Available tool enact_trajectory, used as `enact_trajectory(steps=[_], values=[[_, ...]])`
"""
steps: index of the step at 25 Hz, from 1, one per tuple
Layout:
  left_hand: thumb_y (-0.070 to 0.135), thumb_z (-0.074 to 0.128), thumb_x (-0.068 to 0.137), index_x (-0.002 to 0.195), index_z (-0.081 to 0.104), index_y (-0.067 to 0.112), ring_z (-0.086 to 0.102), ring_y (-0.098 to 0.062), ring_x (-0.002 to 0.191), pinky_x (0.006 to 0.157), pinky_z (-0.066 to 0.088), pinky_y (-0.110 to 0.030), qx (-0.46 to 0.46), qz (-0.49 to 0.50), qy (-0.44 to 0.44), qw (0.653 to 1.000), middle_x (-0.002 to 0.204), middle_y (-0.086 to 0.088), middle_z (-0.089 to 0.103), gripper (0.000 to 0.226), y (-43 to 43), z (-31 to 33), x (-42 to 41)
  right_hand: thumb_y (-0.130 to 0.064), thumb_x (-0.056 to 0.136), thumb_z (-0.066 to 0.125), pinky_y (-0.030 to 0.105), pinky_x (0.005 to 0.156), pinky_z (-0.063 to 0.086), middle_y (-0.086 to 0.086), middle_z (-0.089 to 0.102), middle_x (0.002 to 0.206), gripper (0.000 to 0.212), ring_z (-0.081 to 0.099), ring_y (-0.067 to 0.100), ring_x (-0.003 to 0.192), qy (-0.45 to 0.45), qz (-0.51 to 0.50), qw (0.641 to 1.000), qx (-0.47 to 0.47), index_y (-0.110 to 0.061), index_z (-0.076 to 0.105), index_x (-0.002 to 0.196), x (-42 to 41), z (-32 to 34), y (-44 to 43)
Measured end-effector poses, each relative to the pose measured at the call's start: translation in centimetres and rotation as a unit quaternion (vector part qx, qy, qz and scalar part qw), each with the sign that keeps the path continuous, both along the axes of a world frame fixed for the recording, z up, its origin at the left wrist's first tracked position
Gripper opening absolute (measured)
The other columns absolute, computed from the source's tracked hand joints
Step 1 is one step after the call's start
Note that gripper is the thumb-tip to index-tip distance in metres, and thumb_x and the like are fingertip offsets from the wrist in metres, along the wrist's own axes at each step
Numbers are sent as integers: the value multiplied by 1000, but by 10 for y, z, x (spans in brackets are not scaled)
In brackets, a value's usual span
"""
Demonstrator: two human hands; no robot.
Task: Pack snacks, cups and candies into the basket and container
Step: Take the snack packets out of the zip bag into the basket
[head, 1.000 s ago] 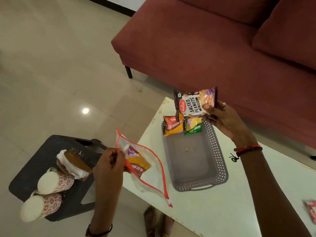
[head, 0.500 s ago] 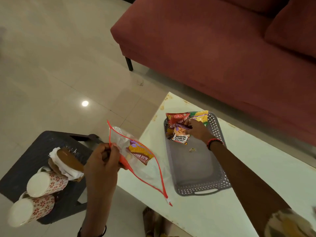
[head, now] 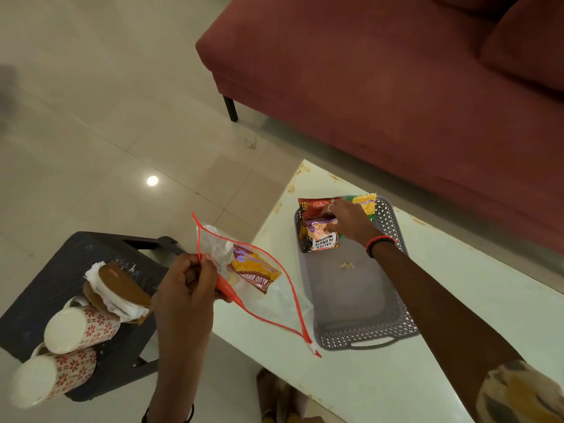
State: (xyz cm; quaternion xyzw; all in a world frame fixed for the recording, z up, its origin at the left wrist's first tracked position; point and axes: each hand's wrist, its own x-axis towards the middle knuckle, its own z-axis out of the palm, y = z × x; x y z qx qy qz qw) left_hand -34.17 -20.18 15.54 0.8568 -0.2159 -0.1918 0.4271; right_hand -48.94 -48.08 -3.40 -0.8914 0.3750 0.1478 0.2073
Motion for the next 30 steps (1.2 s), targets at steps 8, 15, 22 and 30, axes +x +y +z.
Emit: enact_trajectory(steps=[8, 15, 22, 30], values=[[16, 53, 90, 87, 61, -4, 55, -3, 56, 41, 45, -6, 5, 2, -4, 1000, 66, -7, 59, 22, 4, -2, -3, -31, 75, 74, 42, 98, 39, 11, 51, 130, 53, 44, 29, 123, 37, 18, 998, -47, -16, 56, 123, -6, -4, 1], [14, 52, 90, 86, 61, -2, 56, -3, 56, 45, 44, -1, -5, 4, 4, 1000, 62, -2, 58, 19, 7, -3, -7, -32, 75, 73, 43, 99, 38, 11, 50, 136, 53, 44, 30, 125, 33, -3, 997, -69, -16, 55, 123, -10, -3, 4], [14, 53, 89, 87, 61, -3, 51, -1, 49, 42, 42, -1, 12, 4, -7, 1000, 63, -3, 55, 19, 12, -7, -14, -15, 86, 64, 18, 87, 49, 13, 64, 108, 21, 60, 19, 94, -257, -253, 933, 14, -5, 62, 105, 14, 127, 50], [16, 51, 91, 91, 61, -1, 53, 3, 51, 46, 39, 4, 18, 14, 3, 1000, 71, -2, 62, 19, 12, 3, -37, -13, 95, 48, 34, 88, 55, 9, 69, 106, 22, 65, 23, 101, -165, -134, 933, 291, -14, 65, 108, 11, 297, 209]])
